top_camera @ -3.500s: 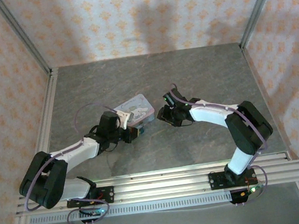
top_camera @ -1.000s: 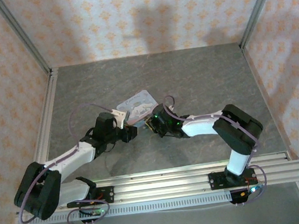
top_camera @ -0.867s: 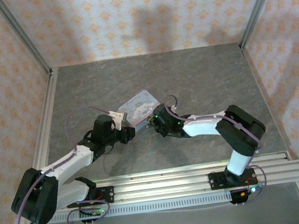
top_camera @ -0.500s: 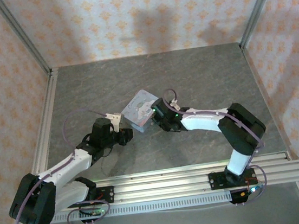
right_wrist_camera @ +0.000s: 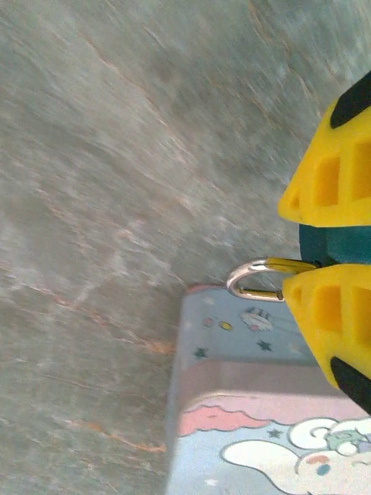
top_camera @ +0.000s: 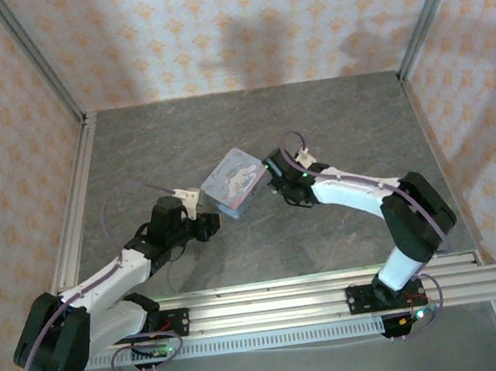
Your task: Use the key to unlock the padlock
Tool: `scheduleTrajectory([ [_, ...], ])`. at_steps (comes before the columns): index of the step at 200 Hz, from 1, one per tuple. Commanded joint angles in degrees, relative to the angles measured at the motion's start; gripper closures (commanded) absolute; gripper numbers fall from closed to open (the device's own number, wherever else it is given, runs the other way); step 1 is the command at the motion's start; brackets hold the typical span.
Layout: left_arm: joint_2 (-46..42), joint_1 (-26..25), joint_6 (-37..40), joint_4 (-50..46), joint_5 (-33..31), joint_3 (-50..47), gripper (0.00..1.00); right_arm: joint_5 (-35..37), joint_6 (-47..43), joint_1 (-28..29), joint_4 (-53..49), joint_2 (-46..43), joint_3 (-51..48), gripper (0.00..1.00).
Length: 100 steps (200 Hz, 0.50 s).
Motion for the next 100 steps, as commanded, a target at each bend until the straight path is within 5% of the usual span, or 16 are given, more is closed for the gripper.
scheduleTrajectory([
  [1,-1.7,0.6,0.1,-4.4,-4.3,1.0,0.65,3.7,-10.4,-2.6,-9.3,-3.8,2.7,1.00],
  [44,-1.7,0.6,0.3,-18.8,-14.2,9.5,0.62,-0.4,-26.6,-6.8,-25.7,1.8,9.4,1.00],
  [100,-2.2,0.6,-2.0,-24.7,-22.1,14.0,0.25,-5.3,-31.7,-6.8,-32.6,9.2,11.6,1.00],
])
